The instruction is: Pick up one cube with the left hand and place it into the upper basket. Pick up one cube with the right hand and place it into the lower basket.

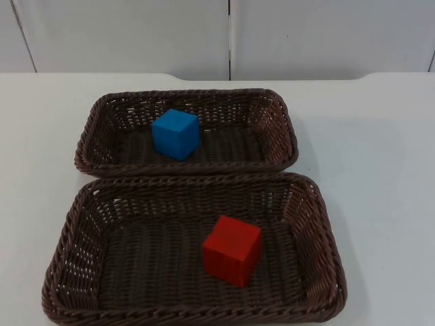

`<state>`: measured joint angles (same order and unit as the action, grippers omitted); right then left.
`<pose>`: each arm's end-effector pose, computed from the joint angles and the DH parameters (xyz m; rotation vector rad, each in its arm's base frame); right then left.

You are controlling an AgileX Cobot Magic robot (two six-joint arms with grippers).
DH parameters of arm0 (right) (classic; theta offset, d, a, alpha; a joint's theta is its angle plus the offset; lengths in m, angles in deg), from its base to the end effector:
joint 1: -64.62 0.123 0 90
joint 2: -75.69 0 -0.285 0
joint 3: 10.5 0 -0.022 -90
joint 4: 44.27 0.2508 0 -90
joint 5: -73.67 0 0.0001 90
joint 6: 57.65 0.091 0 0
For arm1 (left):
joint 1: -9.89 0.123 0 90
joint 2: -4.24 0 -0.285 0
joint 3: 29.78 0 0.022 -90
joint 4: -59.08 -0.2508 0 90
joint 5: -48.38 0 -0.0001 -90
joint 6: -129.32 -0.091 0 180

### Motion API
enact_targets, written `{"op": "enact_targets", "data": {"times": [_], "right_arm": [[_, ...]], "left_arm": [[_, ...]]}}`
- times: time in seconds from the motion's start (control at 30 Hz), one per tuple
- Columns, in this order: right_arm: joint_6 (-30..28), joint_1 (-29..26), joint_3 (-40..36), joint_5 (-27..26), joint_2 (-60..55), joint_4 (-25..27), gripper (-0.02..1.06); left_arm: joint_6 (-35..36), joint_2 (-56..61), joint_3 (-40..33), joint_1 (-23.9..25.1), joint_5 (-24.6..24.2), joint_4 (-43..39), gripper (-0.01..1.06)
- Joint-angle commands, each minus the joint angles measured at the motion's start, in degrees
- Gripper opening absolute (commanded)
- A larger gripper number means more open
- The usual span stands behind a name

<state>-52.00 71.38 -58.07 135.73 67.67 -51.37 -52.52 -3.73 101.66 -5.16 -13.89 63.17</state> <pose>-0.0063 -0.0108 0.2808 -0.0115 2.0471 -0.0135 -0.0069 -0.0041 0.2754 0.3096 2.0560 -0.2270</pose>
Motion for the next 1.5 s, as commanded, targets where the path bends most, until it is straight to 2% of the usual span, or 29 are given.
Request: {"op": "enact_targets", "data": {"times": [0.0,0.73,1.03,1.47], "right_arm": [[-0.07,-1.0,-0.06,-0.28,0.24,-0.26,1.05],[-0.07,-1.0,-0.06,-0.28,0.24,-0.26,1.05],[-0.07,-1.0,-0.06,-0.28,0.24,-0.26,1.05],[-0.07,-1.0,-0.06,-0.28,0.24,-0.26,1.05]], "left_arm": [[0.19,0.18,-0.33,-0.25,0.68,-0.36,1.05],[0.19,0.18,-0.33,0.54,0.68,-0.5,1.05],[0.19,0.18,-0.33,9.75,0.68,-0.68,1.05],[0.19,0.18,-0.33,17.08,0.68,-0.68,1.05]]}}
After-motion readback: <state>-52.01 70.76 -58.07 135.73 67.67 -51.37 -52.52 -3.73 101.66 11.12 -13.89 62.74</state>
